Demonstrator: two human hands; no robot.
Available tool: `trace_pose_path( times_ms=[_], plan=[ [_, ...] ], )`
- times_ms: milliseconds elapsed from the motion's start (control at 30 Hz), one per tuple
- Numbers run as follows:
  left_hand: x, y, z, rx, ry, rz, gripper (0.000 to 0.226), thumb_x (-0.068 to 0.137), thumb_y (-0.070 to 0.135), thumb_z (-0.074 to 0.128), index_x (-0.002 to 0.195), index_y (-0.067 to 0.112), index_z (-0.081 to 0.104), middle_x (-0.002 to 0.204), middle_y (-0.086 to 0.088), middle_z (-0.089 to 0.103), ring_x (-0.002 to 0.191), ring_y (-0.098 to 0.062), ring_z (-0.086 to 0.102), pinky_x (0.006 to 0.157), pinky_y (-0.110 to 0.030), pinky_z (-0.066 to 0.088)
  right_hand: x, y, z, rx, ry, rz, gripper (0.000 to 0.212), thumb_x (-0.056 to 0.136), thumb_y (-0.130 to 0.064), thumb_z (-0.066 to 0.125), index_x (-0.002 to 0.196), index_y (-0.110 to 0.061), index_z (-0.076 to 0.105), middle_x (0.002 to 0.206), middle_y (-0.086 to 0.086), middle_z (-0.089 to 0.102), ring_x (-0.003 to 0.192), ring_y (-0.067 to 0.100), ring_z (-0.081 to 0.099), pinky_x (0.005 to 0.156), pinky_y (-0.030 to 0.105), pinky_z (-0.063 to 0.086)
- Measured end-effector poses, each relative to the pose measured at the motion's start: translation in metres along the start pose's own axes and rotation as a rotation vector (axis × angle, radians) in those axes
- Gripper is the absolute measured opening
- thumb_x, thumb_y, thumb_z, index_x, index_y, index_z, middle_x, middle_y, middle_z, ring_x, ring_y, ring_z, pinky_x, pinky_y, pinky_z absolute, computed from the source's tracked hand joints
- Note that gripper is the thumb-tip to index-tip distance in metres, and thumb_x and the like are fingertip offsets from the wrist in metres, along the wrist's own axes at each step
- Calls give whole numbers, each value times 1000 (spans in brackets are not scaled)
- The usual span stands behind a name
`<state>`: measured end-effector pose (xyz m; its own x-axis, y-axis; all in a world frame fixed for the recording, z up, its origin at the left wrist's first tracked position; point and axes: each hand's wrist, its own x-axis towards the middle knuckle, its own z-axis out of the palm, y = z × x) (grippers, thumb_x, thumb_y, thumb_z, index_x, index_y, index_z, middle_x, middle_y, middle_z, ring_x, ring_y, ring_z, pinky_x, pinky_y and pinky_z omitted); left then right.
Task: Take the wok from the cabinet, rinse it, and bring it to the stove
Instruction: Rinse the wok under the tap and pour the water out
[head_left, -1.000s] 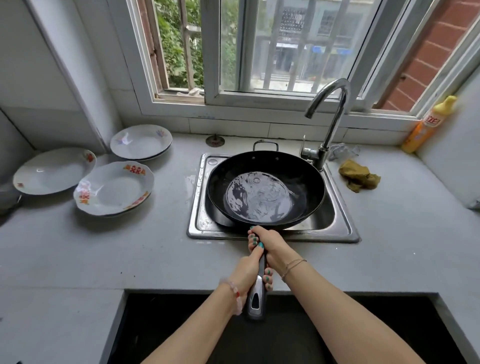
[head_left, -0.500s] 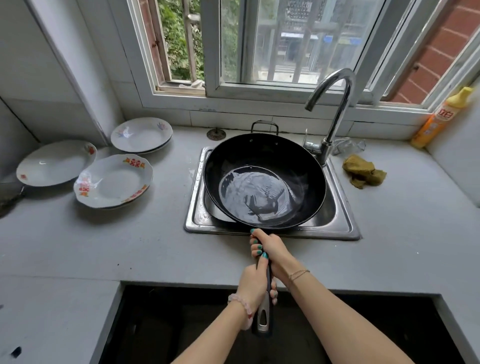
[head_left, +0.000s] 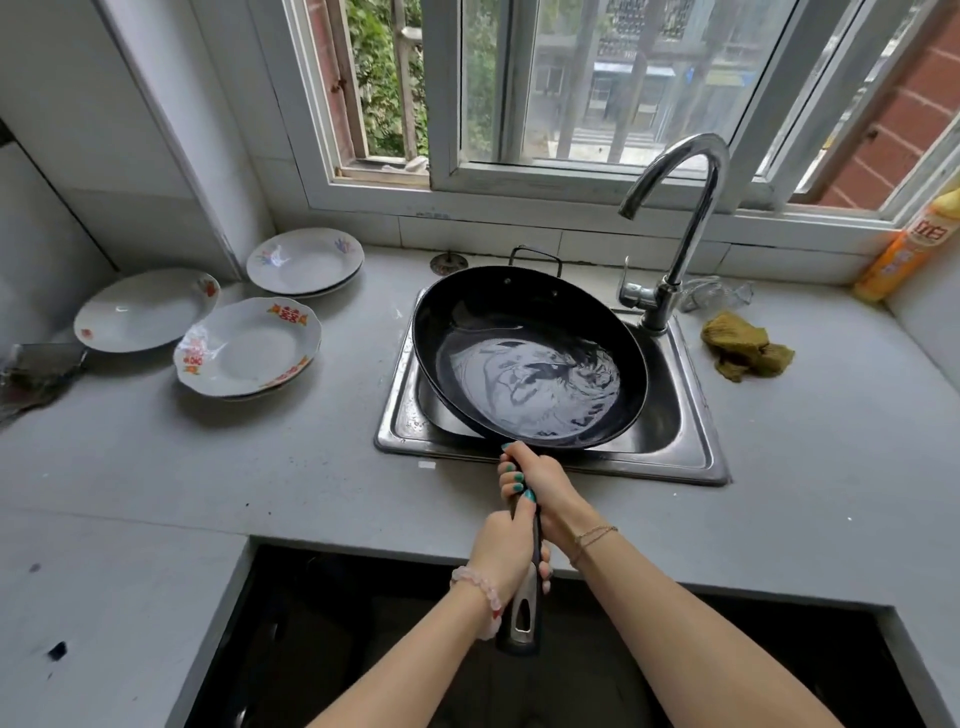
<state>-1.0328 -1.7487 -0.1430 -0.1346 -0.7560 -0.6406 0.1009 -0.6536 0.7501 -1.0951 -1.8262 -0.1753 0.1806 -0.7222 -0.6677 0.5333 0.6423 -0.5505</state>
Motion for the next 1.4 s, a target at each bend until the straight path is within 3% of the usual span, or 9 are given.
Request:
trace_pose_path(
  times_ms=[333,500,600,667,800,1033,1167,1300,1400],
  plan=[
    [-15,44,-28,284,211,200,16,85,12,47,71,5,50,52,-6,49,33,-11,46,37,-22,42,-10,-26,58,-73,-181,20,17,88,-6,56,73,-10,49,48,-1,48,34,5,43,36,15,40],
    [-27,65,-54,596,324,236,11,77,5,42,68,7,47,51,-8,51,36,-14,49,37,-19,41,-3,-20,94,-22,-276,107,29,89,-5,52,64,-13,41,39,-5,36,28,3,32,32,11,30],
    [-31,70,-67,827,386,246,15,77,2,42,64,9,44,55,-10,52,49,-27,56,51,-33,51,2,-11,107,53,-322,167,39,89,-3,39,51,-13,36,35,-6,26,26,3,25,27,11,23],
    [-32,69,-73,947,432,251,8,78,4,44,73,5,50,63,-14,58,63,-34,64,61,-37,55,5,-6,111,80,-364,203,50,88,-4,35,39,-15,33,33,-7,24,25,3,23,26,11,21],
    [-28,62,-81,1103,555,271,13,83,17,48,89,7,54,88,-14,68,73,-27,62,57,-29,44,7,-1,115,111,-427,248,54,86,-5,33,34,-17,28,29,-7,23,22,5,22,25,12,19],
    [-26,61,-86,1245,729,311,20,88,21,49,101,6,47,98,-12,67,89,-28,65,60,-29,38,6,3,127,295,-641,260,36,64,4,52,43,-16,31,31,-6,27,27,4,16,25,13,21],
    [-29,63,-86,1320,776,330,16,89,16,47,103,8,45,97,-11,68,87,-27,66,59,-29,38,5,3,133,354,-787,227,58,48,12,70,52,-22,23,39,-9,17,31,3,12,25,14,23],
    [-34,67,-86,1373,786,356,15,89,14,46,102,7,45,96,-12,68,86,-27,66,58,-29,38,5,2,136,375,-844,213,63,47,12,71,56,-22,19,33,-6,25,31,3,13,24,14,24],
    [-35,67,-82,1340,770,333,18,90,17,48,104,5,47,98,-12,67,88,-27,66,60,-28,38,1,-1,132,346,-786,235,47,54,11,64,48,-18,27,32,-6,26,32,3,12,24,14,24]
  ],
)
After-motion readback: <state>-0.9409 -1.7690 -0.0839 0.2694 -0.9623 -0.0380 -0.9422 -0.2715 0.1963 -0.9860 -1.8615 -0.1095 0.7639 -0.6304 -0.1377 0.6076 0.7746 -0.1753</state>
